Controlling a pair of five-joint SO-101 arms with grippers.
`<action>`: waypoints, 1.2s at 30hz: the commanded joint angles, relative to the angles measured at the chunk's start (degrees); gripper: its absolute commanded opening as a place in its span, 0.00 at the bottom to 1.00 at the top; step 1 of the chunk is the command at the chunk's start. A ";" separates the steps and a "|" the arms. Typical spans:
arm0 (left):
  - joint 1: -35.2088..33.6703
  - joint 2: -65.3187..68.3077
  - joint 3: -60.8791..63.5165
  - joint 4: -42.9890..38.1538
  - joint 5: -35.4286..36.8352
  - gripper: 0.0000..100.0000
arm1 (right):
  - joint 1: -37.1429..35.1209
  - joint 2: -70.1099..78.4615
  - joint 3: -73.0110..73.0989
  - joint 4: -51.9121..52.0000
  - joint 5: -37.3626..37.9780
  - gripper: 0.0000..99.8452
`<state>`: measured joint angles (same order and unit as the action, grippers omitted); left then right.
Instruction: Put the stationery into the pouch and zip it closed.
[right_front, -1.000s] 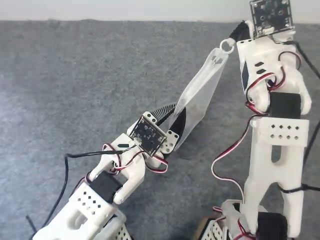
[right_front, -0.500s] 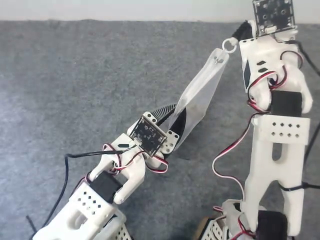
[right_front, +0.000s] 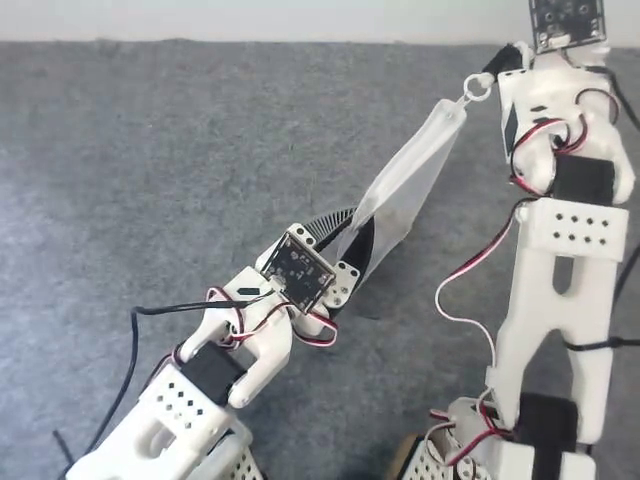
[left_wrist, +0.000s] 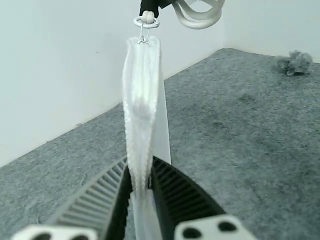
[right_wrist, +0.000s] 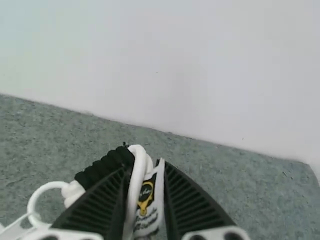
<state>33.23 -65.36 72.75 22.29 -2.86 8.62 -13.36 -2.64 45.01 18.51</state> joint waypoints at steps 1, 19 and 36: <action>-0.70 0.97 2.33 1.41 -0.18 0.01 | 7.43 0.57 -6.15 -3.03 0.44 0.01; -0.70 0.97 2.33 1.49 -0.18 0.01 | 16.22 0.13 -5.98 -1.10 0.88 0.01; -1.41 0.62 2.33 1.58 -0.18 0.01 | 11.12 -5.41 -5.45 8.48 1.05 0.01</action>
<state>32.62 -64.31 76.26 23.60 -2.86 22.07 -13.98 -4.48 51.60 18.51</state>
